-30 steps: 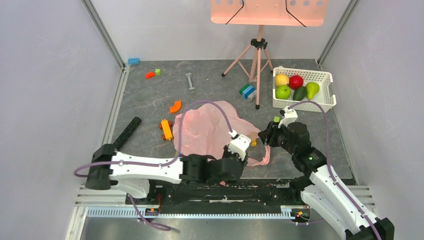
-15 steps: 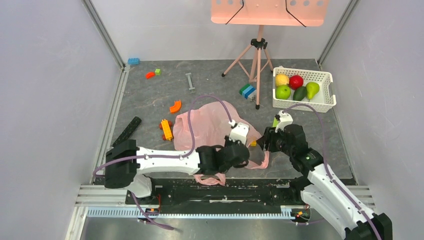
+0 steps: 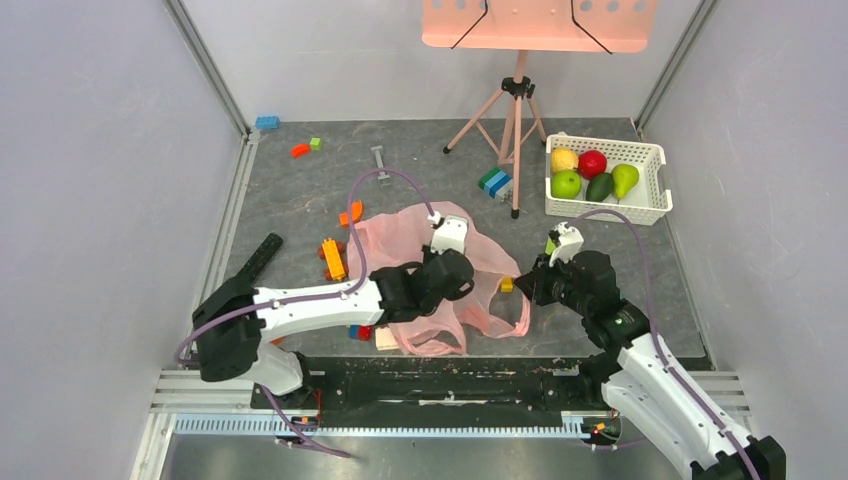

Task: Take the fake fruits out of the plastic bag
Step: Adjust the plastic bag at the center of the board.

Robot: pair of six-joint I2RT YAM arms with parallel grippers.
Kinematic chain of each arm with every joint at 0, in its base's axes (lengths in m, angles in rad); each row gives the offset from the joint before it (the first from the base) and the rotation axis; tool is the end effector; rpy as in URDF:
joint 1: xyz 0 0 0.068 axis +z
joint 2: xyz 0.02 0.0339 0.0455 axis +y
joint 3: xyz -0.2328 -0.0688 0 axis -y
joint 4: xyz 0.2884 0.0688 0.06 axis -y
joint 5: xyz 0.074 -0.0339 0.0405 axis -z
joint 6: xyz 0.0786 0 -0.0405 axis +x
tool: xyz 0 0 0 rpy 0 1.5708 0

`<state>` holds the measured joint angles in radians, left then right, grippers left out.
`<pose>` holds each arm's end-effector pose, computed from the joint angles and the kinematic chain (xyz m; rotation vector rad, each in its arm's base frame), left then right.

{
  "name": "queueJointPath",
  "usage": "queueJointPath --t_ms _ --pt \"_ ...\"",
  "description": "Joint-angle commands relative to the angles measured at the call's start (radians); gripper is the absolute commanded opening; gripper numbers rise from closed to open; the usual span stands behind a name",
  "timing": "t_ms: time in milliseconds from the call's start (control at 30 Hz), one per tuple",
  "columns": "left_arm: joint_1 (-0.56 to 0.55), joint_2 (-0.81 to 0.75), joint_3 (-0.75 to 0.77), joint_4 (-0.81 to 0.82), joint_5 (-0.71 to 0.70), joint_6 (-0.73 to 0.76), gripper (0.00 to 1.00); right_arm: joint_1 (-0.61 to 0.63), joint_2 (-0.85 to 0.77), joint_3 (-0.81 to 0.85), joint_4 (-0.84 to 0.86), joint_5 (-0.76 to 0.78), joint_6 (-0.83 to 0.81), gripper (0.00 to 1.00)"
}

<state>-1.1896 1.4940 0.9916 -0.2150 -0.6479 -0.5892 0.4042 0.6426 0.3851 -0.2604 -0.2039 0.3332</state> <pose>0.1879 -0.3414 0.1695 0.3167 2.1136 -0.2992 0.2319 0.1165 0.1628 -0.2033 2.1357 0.6529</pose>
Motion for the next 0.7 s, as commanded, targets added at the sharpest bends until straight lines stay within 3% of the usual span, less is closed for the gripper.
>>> queueJointPath --t_ms 0,200,400,533,667 --pt "0.04 -0.093 0.019 -0.013 -0.04 0.091 0.29 0.005 -0.03 0.083 0.072 -0.089 0.007 0.15" --pt "0.039 -0.22 0.027 -0.045 0.001 0.115 0.29 0.005 0.001 0.178 0.097 -0.203 0.016 0.14" --pt "-0.017 -0.354 0.019 -0.023 0.084 0.106 0.26 0.005 0.033 0.16 0.203 -0.318 0.054 0.14" --pt "-0.128 -0.306 0.054 -0.021 0.07 0.114 0.24 0.006 0.056 0.153 0.253 -0.367 0.062 0.14" --pt "-0.232 -0.193 0.074 -0.026 -0.035 0.074 0.23 0.007 0.068 0.162 0.251 -0.351 0.048 0.14"
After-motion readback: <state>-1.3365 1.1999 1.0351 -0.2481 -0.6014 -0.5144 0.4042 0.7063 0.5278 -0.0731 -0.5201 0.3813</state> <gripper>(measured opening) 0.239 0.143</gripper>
